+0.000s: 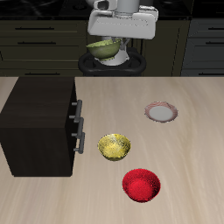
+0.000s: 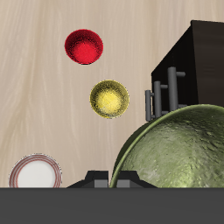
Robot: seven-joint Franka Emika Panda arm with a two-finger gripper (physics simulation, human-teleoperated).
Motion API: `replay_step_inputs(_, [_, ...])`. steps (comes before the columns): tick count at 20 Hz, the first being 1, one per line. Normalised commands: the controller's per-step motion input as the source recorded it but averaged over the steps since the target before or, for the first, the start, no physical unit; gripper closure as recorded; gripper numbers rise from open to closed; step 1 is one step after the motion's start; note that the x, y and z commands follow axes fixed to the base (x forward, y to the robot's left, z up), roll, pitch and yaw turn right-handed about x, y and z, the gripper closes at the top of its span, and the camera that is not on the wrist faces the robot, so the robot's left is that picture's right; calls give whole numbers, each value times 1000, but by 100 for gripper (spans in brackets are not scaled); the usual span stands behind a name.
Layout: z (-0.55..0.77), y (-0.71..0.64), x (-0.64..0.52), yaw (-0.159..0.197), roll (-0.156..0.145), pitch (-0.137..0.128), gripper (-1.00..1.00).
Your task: Place the green bowl on the plate
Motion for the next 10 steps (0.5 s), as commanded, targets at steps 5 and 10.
replay_step_inputs(5, [-4,322,-245,-21,-48,-20,100])
replay_step_inputs(10, [-140,332,-179,-11,-10,1,100])
